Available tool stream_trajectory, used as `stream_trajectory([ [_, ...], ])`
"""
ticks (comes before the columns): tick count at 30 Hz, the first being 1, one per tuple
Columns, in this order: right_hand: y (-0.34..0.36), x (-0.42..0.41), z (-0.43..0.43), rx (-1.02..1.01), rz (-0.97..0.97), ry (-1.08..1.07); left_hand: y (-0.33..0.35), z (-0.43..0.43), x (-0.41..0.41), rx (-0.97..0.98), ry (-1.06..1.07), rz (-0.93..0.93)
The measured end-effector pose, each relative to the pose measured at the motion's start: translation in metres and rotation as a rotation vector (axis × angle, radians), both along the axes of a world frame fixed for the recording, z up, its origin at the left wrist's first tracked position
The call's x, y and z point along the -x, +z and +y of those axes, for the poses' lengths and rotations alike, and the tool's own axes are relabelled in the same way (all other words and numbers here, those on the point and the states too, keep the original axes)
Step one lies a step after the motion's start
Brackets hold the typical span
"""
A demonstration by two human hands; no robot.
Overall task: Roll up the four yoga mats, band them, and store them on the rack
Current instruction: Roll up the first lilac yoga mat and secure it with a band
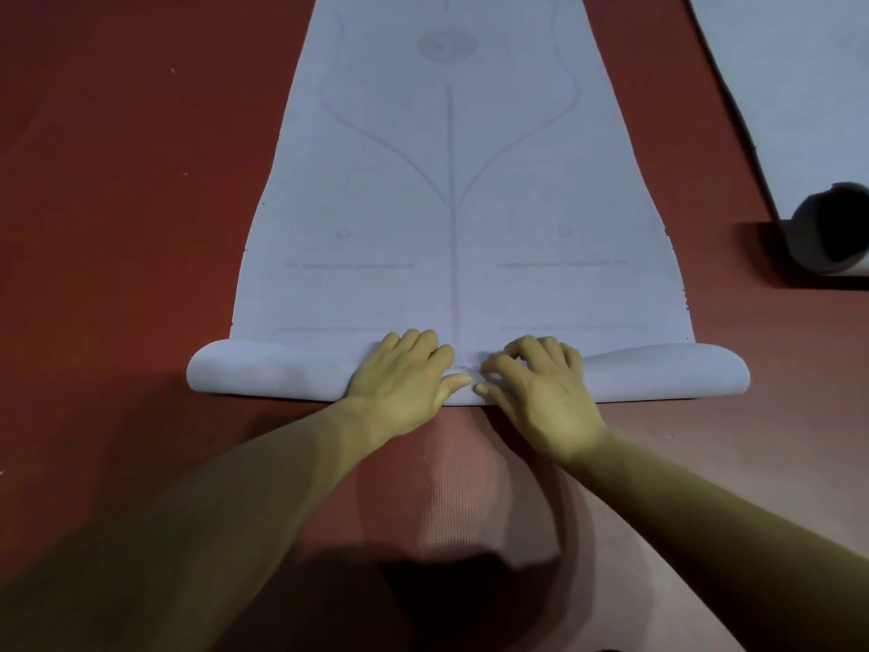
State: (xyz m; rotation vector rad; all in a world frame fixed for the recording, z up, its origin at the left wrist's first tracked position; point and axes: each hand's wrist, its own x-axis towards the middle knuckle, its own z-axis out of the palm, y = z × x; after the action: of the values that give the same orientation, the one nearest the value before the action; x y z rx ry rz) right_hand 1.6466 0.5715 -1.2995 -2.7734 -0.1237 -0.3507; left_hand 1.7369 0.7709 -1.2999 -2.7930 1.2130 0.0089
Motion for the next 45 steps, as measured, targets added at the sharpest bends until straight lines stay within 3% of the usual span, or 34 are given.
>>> stream_trajectory([
  [3,-0.005,0.005,0.003,0.075,-0.111,0.096,-0.001,-0.002,-0.005,-0.015,0.048,0.045],
  [6,-0.009,0.011,0.005,0.065,-0.068,0.080,0.001,-0.005,-0.010,-0.029,0.074,0.087],
  [12,-0.005,-0.005,-0.002,-0.068,0.090,0.051,-0.006,0.006,0.007,0.200,-0.125,-0.249],
  [17,-0.001,-0.017,-0.006,-0.066,0.171,0.064,-0.014,0.010,0.010,0.219,-0.125,-0.284],
  [20,-0.004,-0.008,-0.002,0.011,0.049,0.045,-0.014,0.011,0.004,0.207,-0.155,-0.316],
  [23,-0.010,0.003,0.001,0.049,-0.054,0.035,-0.014,0.012,-0.003,0.230,-0.166,-0.309],
  [27,-0.011,-0.005,-0.003,0.028,-0.029,0.012,-0.011,0.009,-0.009,0.252,-0.178,-0.286],
  [33,-0.004,-0.024,-0.008,-0.017,0.041,-0.004,-0.012,-0.002,0.006,0.262,0.015,-0.296],
  [45,0.001,-0.030,-0.021,0.174,0.004,0.061,-0.007,-0.008,-0.028,0.320,-0.121,-0.230],
])
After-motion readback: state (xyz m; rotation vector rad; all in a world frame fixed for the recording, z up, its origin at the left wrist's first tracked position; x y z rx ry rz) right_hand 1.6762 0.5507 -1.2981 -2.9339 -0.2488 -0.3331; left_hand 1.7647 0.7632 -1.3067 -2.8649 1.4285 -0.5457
